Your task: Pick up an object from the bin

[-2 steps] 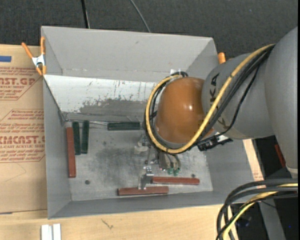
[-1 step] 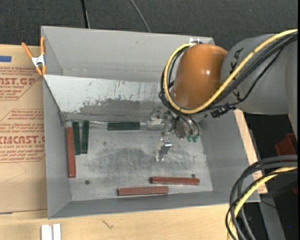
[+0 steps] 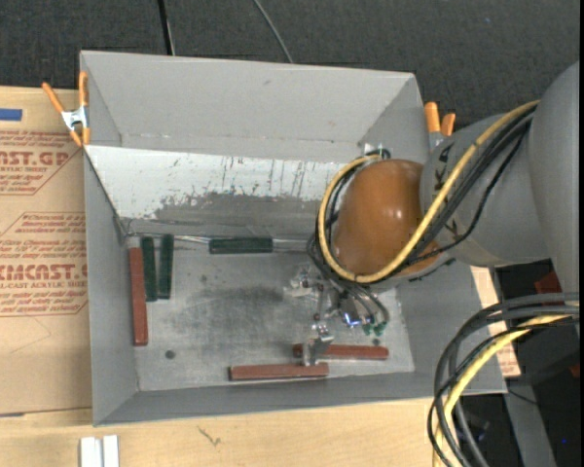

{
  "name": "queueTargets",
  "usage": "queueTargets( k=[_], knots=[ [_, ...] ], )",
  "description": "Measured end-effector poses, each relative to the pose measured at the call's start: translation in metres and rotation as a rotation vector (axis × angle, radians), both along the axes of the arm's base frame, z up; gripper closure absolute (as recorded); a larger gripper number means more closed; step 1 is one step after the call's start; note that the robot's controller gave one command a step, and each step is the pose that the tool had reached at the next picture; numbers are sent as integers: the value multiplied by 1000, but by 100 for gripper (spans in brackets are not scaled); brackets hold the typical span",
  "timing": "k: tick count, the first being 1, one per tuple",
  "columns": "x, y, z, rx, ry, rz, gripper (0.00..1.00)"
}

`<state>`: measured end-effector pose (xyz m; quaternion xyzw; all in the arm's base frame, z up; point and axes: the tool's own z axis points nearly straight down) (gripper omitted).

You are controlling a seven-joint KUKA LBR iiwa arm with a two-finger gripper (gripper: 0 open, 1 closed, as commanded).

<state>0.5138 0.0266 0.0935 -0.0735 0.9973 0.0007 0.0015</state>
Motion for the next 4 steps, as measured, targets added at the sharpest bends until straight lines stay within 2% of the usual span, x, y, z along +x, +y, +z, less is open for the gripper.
queueTargets(
  k=[1, 3, 4],
  knots=[
    [-10, -61, -15, 6, -3, 85, 100],
    [-10, -61, -13, 6, -5, 85, 100],
    [-12, -61, -1, 3, 0, 86, 100]
  ],
)
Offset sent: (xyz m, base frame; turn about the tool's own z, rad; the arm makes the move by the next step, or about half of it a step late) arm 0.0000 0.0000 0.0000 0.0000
